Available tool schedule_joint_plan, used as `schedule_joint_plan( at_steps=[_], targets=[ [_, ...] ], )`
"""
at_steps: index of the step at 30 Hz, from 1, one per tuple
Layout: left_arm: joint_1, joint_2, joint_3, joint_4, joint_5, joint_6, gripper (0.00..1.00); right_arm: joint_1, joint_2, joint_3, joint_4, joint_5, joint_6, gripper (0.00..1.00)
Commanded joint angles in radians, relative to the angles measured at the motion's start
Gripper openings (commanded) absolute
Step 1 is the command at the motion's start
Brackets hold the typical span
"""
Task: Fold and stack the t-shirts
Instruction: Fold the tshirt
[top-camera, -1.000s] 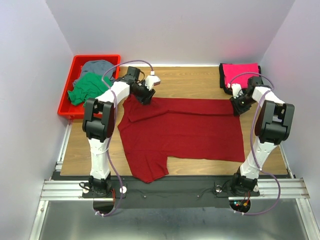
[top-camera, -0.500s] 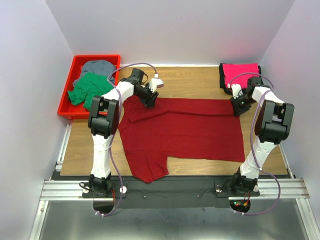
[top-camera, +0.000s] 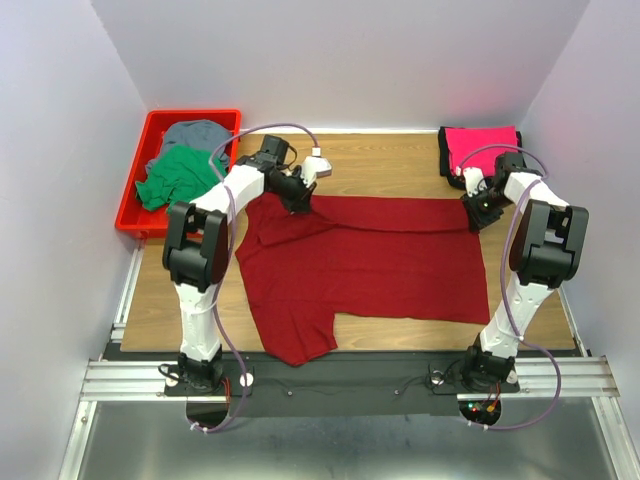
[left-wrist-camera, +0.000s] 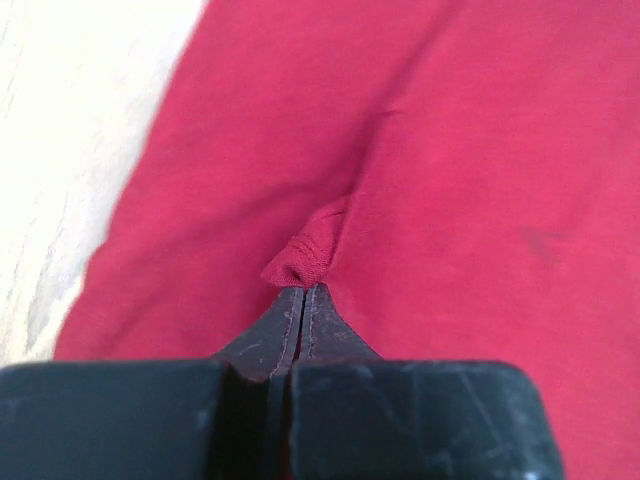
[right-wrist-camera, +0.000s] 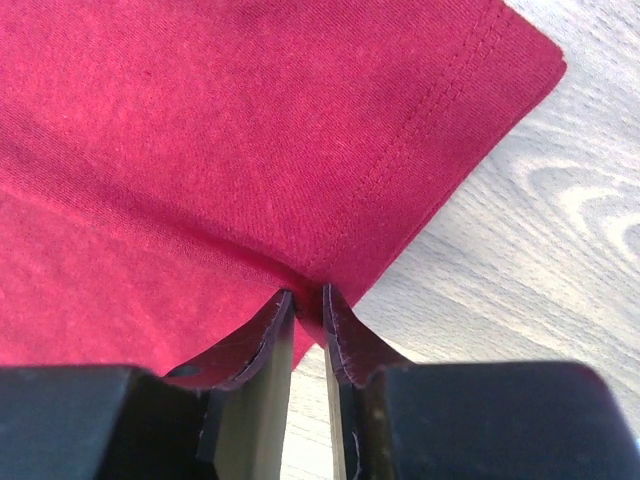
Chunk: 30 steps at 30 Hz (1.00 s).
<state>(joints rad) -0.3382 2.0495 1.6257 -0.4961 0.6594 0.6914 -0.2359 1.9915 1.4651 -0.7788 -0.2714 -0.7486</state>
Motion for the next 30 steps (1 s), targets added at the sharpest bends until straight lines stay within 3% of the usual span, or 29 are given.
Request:
schedule_joint_plan(
  at_steps=[1, 3, 4, 9, 13, 16, 24, 30],
  targets=[
    [-0.054, -0.126, -0.073, -0.076, 0.043, 0.051, 0.00, -0.005, 0.003, 0.040, -0.011, 0.031, 0.006, 0.23],
    [-0.093, -0.137, -0.095, -0.102, 0.042, 0.066, 0.01, -0.008, 0.003, 0.041, -0.011, 0.031, 0.006, 0.23],
    [-0.105, -0.146, -0.114, -0.123, 0.048, 0.072, 0.12, -0.006, 0.001, 0.041, -0.013, 0.032, 0.006, 0.23],
    [-0.189, -0.210, -0.173, -0.186, 0.057, 0.146, 0.30, -0.006, 0.003, 0.054, -0.013, 0.035, 0.005, 0.23],
    [-0.203, -0.223, -0.158, -0.289, 0.020, 0.192, 0.53, -0.006, -0.002, 0.077, -0.020, 0.018, 0.005, 0.25],
    [-0.187, -0.245, -0.144, -0.332, -0.003, 0.212, 0.56, -0.006, -0.019, 0.086, -0.039, -0.014, -0.003, 0.27],
    [0.006, -0.232, -0.133, -0.245, 0.026, 0.091, 0.55, 0.021, -0.051, 0.139, -0.089, -0.150, 0.044, 0.27],
    [0.036, -0.264, -0.253, -0.086, -0.070, 0.005, 0.55, 0.070, -0.011, 0.190, -0.086, -0.206, 0.120, 0.27]
  ],
)
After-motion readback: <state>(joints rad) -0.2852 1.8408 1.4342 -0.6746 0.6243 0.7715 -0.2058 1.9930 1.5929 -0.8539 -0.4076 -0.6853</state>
